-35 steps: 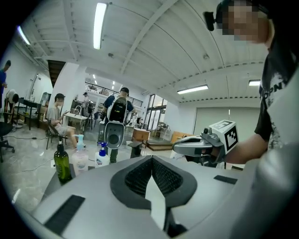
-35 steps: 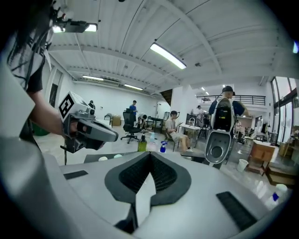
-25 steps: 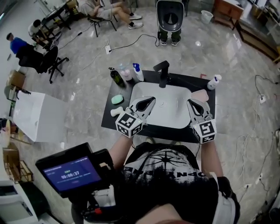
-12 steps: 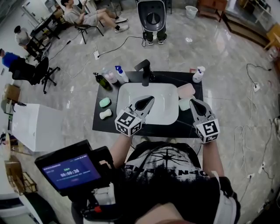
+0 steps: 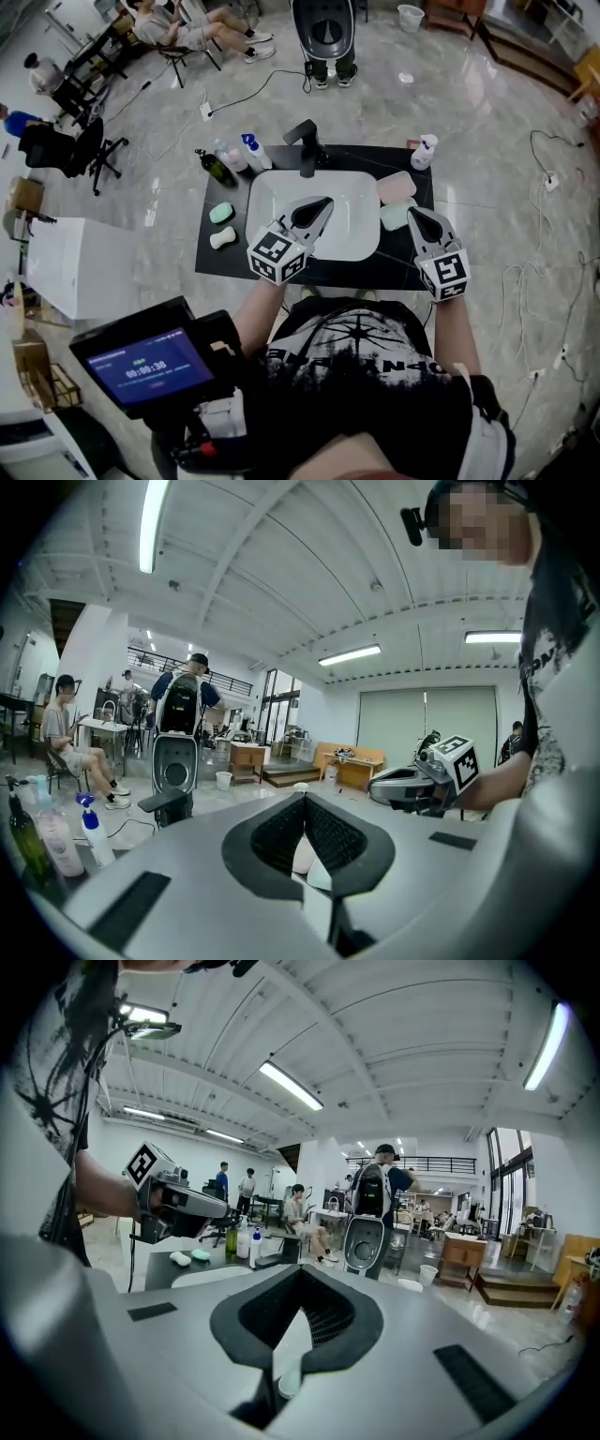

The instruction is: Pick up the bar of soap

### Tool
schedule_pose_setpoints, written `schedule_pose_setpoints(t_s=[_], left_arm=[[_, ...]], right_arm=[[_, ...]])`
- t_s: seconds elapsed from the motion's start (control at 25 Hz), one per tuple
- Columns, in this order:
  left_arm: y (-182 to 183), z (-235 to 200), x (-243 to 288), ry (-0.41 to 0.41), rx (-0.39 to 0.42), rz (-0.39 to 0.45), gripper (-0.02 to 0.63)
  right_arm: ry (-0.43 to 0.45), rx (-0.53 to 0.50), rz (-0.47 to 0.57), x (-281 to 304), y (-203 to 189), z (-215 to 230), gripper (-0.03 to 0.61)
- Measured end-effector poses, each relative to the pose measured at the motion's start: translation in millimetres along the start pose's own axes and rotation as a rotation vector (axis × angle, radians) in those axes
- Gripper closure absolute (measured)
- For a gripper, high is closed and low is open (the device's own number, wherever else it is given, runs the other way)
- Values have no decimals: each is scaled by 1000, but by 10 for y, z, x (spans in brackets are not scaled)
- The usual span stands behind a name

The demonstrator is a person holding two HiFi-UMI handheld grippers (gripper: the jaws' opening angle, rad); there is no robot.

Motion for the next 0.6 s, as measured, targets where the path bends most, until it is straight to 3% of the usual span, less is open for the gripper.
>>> schedule_pose_setpoints(t_s=[0.6], left_arm=[[-66,-58,-101,30,-51,-13,603]], right_arm=[[30,-2,-7,165,-27,-68,566]])
Point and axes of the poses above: the fingertips, and each gripper's own axes: x forward along the fingers, z to its right, y out of its top, the point moved 10 cm from there along -x, backward along the fingers, and after that the axes turned 10 degrees about x, right-handed, at the moved point
